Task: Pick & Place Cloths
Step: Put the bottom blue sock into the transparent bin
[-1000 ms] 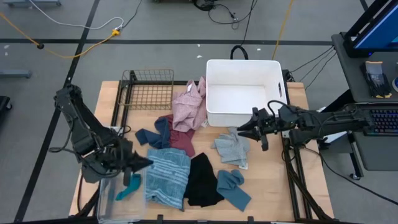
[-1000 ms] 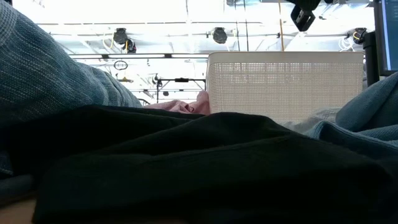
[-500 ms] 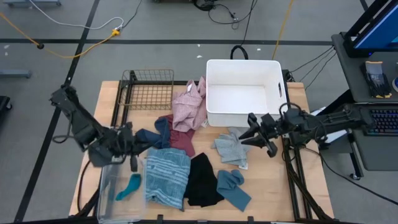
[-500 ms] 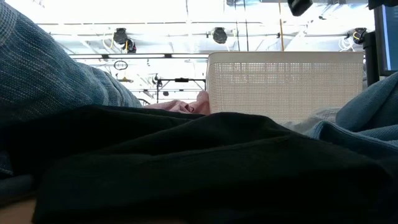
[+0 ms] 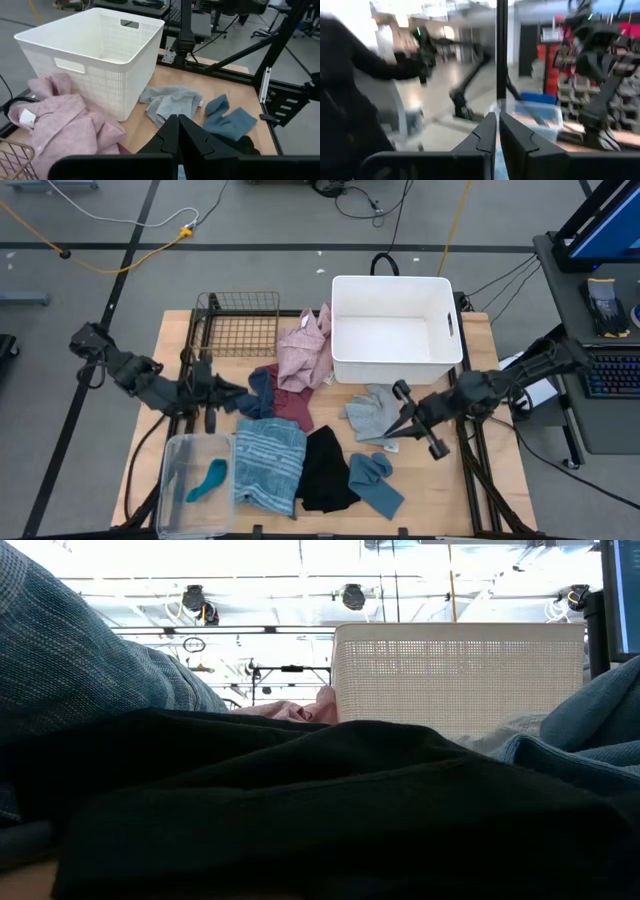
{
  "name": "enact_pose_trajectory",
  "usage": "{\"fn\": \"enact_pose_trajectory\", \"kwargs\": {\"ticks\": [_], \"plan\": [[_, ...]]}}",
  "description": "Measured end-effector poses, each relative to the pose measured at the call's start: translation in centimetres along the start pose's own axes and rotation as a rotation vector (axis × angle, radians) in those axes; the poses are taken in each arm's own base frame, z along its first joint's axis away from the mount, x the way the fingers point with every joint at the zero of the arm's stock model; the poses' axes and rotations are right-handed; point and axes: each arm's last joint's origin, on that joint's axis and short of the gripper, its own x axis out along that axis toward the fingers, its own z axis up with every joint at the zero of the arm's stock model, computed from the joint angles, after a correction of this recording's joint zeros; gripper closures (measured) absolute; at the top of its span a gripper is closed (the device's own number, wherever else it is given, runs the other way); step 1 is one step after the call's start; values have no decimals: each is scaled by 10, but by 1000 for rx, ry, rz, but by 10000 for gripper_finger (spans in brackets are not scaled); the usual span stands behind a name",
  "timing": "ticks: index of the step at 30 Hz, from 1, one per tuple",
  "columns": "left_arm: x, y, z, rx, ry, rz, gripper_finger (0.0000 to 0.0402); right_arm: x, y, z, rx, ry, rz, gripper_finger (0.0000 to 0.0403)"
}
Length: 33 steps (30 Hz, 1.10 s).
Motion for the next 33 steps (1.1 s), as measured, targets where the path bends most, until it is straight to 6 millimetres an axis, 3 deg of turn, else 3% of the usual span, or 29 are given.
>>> {"fn": "enact_pose_trajectory", "kwargs": {"ticks": [4, 8, 16, 24, 33], "plan": [[2, 1, -1, 37, 11, -13, 400, 20, 9, 11, -29, 213, -62, 398], [10, 2, -15, 38, 40, -17, 396, 41, 16, 15, -21, 424, -104, 399], [12, 10, -43, -24, 21, -78, 393, 70, 25, -10, 219, 801, -127, 399], [1, 21, -46, -33, -17, -107, 392, 88, 41, -40, 456, 945, -95, 399], [-2, 22, -46, -12, -26, -109, 392, 100, 56, -69, 515, 1063, -137, 402]]}}
